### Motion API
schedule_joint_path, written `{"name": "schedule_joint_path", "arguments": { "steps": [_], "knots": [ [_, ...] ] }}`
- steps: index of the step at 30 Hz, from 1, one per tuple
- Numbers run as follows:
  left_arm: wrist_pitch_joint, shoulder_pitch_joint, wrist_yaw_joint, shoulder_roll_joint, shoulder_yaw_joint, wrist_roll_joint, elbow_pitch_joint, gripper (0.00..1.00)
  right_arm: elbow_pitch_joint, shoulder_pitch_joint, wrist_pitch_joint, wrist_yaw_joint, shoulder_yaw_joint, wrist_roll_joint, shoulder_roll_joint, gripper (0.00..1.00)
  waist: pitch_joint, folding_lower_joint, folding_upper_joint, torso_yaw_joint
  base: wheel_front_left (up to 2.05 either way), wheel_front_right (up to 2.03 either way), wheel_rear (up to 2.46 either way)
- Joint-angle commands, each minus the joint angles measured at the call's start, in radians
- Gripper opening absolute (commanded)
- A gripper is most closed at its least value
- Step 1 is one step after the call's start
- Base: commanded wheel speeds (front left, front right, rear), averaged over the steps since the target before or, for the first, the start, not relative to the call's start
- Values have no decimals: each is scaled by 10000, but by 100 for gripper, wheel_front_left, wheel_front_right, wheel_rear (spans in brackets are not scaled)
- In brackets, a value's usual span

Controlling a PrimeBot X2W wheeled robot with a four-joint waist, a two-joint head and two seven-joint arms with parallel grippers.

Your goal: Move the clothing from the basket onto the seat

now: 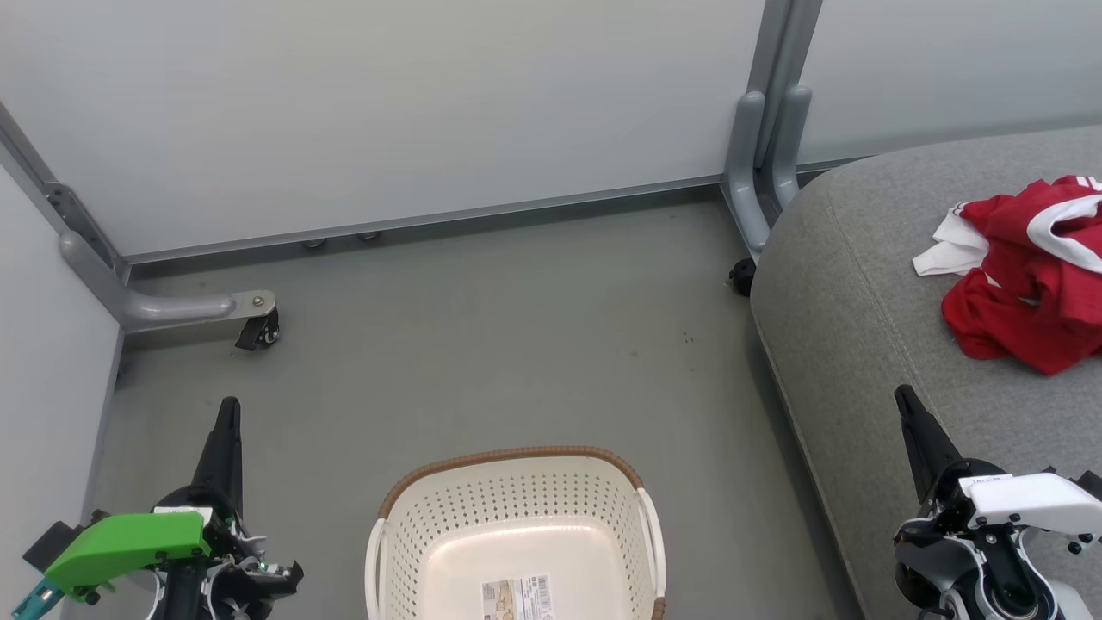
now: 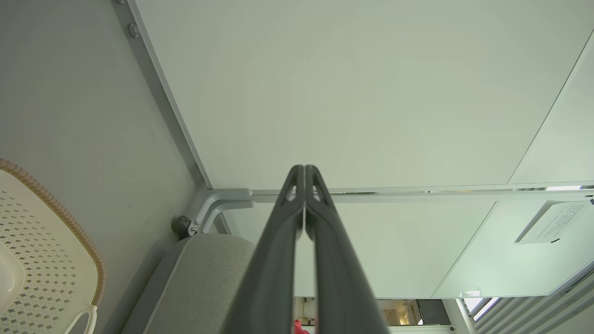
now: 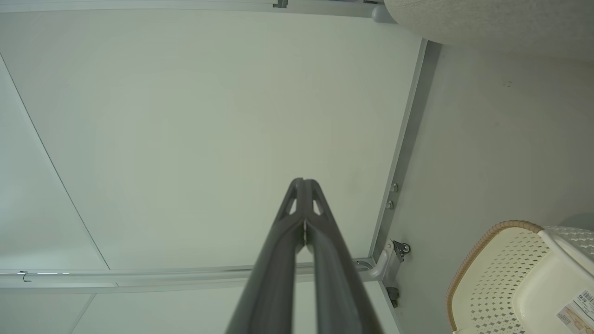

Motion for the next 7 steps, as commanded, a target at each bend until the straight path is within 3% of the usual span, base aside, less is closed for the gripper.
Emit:
{"name": "schedule_joint_path", "arguments": {
  "steps": [1, 7],
  "knots": [
    [37, -114, -67, 1, 23, -28, -25, 0, 23, -86, 24, 0, -33, 32, -47, 0, 0, 0, 107, 0, 0, 0, 0],
    [36, -114, -67, 1, 22, -29, -25, 0, 23, -86, 25, 0, -35, 31, -46, 0, 0, 0, 107, 0, 0, 0, 0]
  ]
}}
